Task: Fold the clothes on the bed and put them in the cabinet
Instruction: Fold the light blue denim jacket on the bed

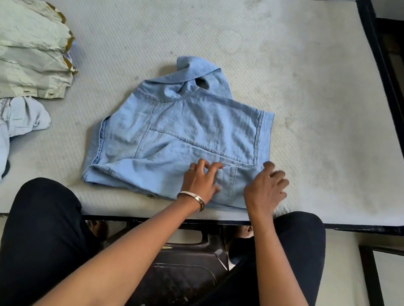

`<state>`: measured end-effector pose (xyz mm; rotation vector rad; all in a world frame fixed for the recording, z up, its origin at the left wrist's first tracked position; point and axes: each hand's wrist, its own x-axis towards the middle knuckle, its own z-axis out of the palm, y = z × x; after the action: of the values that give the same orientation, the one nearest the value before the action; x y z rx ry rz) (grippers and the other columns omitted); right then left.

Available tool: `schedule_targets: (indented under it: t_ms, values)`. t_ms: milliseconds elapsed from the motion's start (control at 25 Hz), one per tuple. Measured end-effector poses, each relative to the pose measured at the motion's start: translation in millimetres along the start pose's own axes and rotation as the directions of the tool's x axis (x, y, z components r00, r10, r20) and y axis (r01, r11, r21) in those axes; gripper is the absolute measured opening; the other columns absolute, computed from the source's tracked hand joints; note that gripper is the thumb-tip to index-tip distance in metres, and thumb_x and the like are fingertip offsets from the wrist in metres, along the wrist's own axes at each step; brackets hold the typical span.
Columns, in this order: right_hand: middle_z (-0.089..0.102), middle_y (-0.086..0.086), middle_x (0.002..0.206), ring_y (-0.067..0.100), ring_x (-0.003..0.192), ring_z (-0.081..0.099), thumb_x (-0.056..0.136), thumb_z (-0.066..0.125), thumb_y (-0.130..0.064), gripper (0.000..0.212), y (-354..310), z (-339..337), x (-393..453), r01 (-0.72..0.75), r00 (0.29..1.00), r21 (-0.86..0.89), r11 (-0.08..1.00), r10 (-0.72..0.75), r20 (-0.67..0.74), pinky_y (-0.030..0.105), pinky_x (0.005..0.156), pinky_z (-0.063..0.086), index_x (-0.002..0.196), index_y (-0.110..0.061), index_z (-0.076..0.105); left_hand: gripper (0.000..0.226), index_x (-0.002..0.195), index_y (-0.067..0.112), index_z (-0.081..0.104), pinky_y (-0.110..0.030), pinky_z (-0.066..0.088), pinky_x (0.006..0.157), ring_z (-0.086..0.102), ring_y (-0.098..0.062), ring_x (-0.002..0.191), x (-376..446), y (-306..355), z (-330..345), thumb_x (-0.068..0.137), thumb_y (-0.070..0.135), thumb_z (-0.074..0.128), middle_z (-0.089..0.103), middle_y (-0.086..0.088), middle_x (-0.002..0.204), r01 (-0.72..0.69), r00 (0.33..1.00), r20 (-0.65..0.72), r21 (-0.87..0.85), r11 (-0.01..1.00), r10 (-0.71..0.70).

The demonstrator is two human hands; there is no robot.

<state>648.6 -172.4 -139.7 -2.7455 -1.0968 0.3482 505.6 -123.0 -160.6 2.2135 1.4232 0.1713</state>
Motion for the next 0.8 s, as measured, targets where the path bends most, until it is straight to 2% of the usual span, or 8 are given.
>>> schedule_targets:
  t_ms: [80,160,280,400,520,600,680,800]
  values:
    - [0.05,0.02,0.116,0.038,0.104,0.046,0.071,0.065,0.006,0.05,-12,10,-8,0.341,0.933,0.014,0.94,-0.336,-0.128,0.044,0.075,0.045,0.117,-0.008,0.054,0.053,0.12,0.031,0.059,-0.056,0.043,0.091,0.049,-0.037,0.12,-10,-20,4,0.071,0.032,0.081,0.051,-0.008,0.133,0.006,0.996,-0.087,0.275,0.961,0.018]
    - [0.042,0.018,0.141,0.037,0.128,0.036,0.087,0.067,-0.021,0.05,-10,26,-14,0.518,0.851,0.001,0.856,-0.515,0.098,0.059,0.095,0.042,0.134,-0.015,0.05,0.064,0.144,0.049,0.028,-0.075,0.004,0.103,-0.001,-0.041,0.146,-26,-45,4,0.088,0.047,0.059,0.004,0.001,0.162,0.095,0.987,0.089,0.355,0.93,-0.135]
    - [-0.029,-0.007,0.159,0.021,0.147,-0.026,0.099,0.023,-0.062,0.063,9,46,-14,0.439,0.803,-0.132,0.889,-0.321,0.503,0.069,0.112,-0.008,0.15,-0.049,-0.012,0.068,0.135,0.063,-0.024,-0.083,-0.013,0.09,-0.045,-0.032,0.132,-39,-79,5,0.091,0.069,0.027,-0.044,0.021,0.145,0.155,0.925,0.276,0.352,0.923,-0.26]
    - [-0.04,-0.004,0.154,0.021,0.141,-0.038,0.097,0.016,-0.066,0.062,-5,44,-17,0.351,0.811,-0.194,0.916,-0.194,0.552,0.077,0.103,-0.013,0.146,-0.053,-0.019,0.07,0.131,0.061,-0.032,-0.085,-0.009,0.089,-0.049,-0.031,0.129,-32,-89,-7,0.087,0.076,0.021,-0.049,0.022,0.14,0.084,0.882,0.408,0.354,0.931,-0.235]
    - [-0.02,0.016,0.161,0.044,0.145,-0.023,0.098,0.043,-0.05,0.06,-41,33,-16,0.245,0.847,-0.262,0.933,-0.075,0.526,0.081,0.098,-0.01,0.15,-0.037,0.016,0.075,0.135,0.061,-0.027,-0.084,0.001,0.093,-0.037,-0.033,0.137,-27,-90,-19,0.085,0.078,0.026,-0.039,0.02,0.148,0.01,0.873,0.449,0.37,0.929,-0.188]
    - [0.006,0.023,0.161,0.053,0.145,-0.003,0.096,0.051,-0.031,0.037,-68,20,-1,0.201,0.876,-0.227,0.953,-0.072,0.477,0.08,0.103,-0.003,0.131,-0.022,0.047,0.07,0.147,0.054,-0.004,-0.067,0.029,0.101,0.017,-0.033,0.146,-10,-98,-38,0.09,0.069,0.035,0.011,0.007,0.161,-0.056,0.929,0.359,0.382,0.923,-0.092]
    - [0.035,0.019,0.15,0.043,0.141,0.024,0.094,0.052,-0.017,0.025,-83,12,29,0.236,0.924,-0.119,0.964,-0.185,0.335,0.069,0.11,0.012,0.118,-0.014,0.056,0.058,0.146,0.037,0.034,-0.045,0.047,0.093,0.06,-0.031,0.113,23,-108,-69,0.09,0.049,0.042,0.061,-0.004,0.131,0.023,0.998,0.061,0.158,0.987,-0.033]
    - [0.049,0.019,0.141,0.036,0.131,0.041,0.094,0.057,-0.009,0.044,-99,2,85,0.336,0.918,0.122,0.934,-0.354,0.178,0.049,0.109,0.034,0.137,-0.005,0.047,0.047,0.131,0.008,0.056,-0.041,0.04,0.099,0.055,-0.037,0.114,93,-136,-109,0.087,0.025,0.057,0.062,-0.018,0.124,0.158,0.957,-0.231,-0.098,0.983,-0.176]
